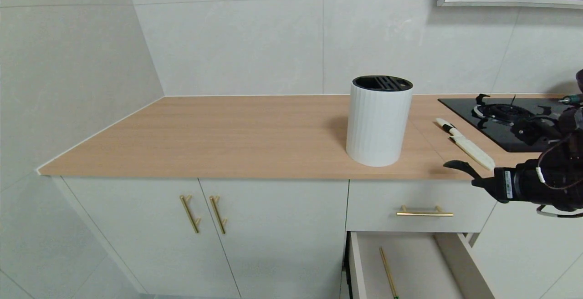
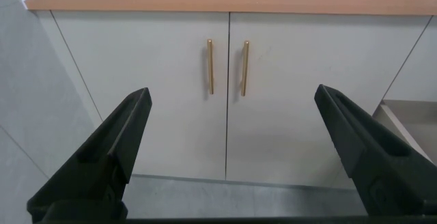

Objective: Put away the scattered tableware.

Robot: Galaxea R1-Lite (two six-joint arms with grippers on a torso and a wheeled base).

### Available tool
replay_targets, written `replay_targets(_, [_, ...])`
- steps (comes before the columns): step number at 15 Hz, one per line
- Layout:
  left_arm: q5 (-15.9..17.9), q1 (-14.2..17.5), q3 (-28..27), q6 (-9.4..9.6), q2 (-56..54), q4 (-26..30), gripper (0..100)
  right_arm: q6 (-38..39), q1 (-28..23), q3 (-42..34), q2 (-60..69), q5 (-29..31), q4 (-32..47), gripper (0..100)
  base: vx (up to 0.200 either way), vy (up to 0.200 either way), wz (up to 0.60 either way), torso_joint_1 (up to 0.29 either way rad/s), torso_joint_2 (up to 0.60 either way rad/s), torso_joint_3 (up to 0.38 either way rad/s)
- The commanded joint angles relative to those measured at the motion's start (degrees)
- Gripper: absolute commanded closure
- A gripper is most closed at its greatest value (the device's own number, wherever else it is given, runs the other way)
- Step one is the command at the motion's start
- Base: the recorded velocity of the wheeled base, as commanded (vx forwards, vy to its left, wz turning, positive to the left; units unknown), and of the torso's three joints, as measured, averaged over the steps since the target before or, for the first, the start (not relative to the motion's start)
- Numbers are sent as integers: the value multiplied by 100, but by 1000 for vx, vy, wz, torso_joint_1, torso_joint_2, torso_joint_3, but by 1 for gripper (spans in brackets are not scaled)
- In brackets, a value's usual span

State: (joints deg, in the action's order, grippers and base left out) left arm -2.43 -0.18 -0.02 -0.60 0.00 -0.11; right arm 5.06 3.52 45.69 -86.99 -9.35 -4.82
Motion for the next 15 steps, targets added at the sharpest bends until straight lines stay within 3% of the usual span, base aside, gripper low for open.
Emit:
replay_targets(1, [-4, 1, 2, -2, 0, 2, 0, 4, 193, -526, 429, 3, -28, 100, 0, 0, 0, 0, 0, 0])
replay_targets(7, [-4, 1, 2, -2, 0, 2, 0, -31, 324, -746, -28, 12, -46, 100, 0, 0, 0, -12, 28, 18])
replay_targets(15, [-4, 1, 2, -2, 0, 2, 0, -31, 377, -790, -397, 21, -46, 100, 0, 0, 0, -174, 437, 256])
